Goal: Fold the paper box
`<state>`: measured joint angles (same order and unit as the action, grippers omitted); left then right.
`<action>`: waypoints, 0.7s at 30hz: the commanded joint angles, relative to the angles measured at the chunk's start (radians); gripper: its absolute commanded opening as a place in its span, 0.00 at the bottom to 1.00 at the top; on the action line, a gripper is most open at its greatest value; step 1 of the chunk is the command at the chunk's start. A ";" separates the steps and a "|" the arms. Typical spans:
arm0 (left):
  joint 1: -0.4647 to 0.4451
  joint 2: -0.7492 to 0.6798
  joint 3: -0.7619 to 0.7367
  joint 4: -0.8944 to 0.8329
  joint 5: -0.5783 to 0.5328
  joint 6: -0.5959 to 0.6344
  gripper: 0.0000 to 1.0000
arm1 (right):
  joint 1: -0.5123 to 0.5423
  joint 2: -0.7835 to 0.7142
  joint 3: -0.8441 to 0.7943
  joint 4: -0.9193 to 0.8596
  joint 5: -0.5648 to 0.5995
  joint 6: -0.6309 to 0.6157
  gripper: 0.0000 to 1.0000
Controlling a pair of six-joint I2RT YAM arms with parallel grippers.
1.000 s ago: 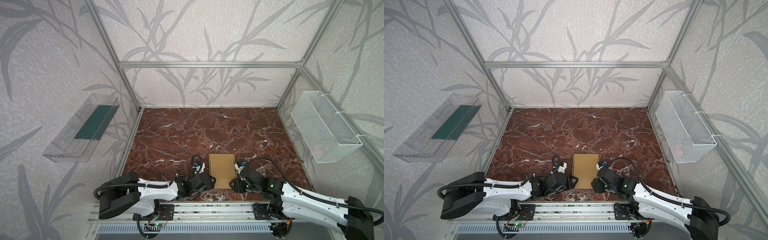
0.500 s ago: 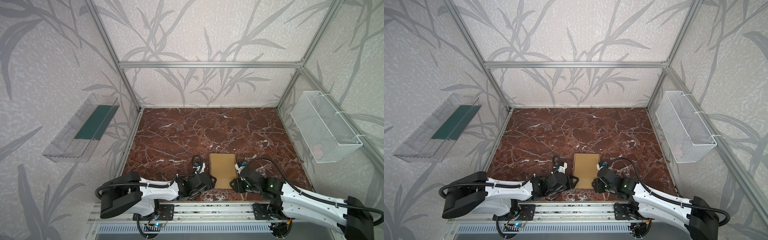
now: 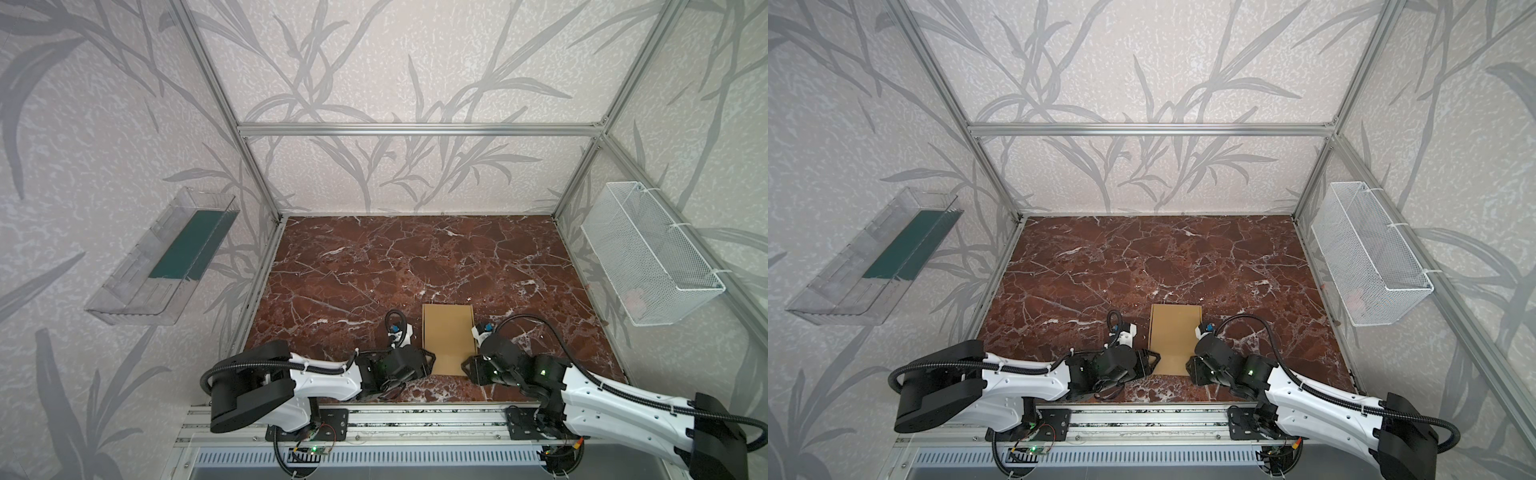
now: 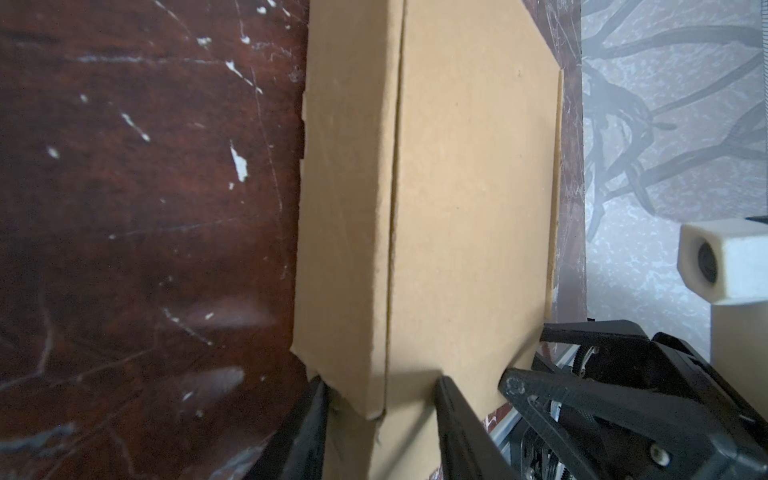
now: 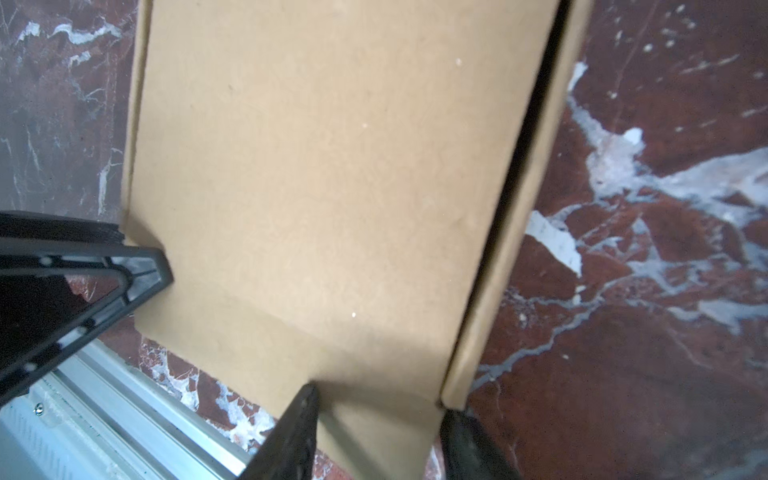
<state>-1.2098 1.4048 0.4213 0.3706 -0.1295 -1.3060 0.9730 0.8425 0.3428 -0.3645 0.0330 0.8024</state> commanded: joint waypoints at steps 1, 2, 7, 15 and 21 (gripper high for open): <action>-0.005 0.030 -0.029 -0.009 0.008 -0.022 0.43 | -0.004 -0.001 -0.016 -0.009 0.031 -0.024 0.47; -0.005 0.030 -0.030 -0.007 0.009 -0.022 0.43 | -0.004 -0.001 -0.016 -0.015 0.038 -0.028 0.47; -0.005 0.025 -0.030 -0.003 0.008 -0.024 0.43 | -0.003 -0.018 -0.008 -0.031 0.041 -0.029 0.48; -0.005 -0.035 -0.021 -0.068 -0.008 -0.011 0.44 | -0.003 -0.062 0.016 -0.090 0.053 -0.037 0.52; -0.005 -0.090 -0.011 -0.124 -0.019 -0.002 0.44 | -0.003 -0.077 0.030 -0.116 0.054 -0.040 0.53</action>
<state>-1.2110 1.3468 0.4141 0.3050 -0.1291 -1.3098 0.9730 0.7776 0.3447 -0.4400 0.0704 0.7742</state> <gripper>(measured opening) 0.441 0.527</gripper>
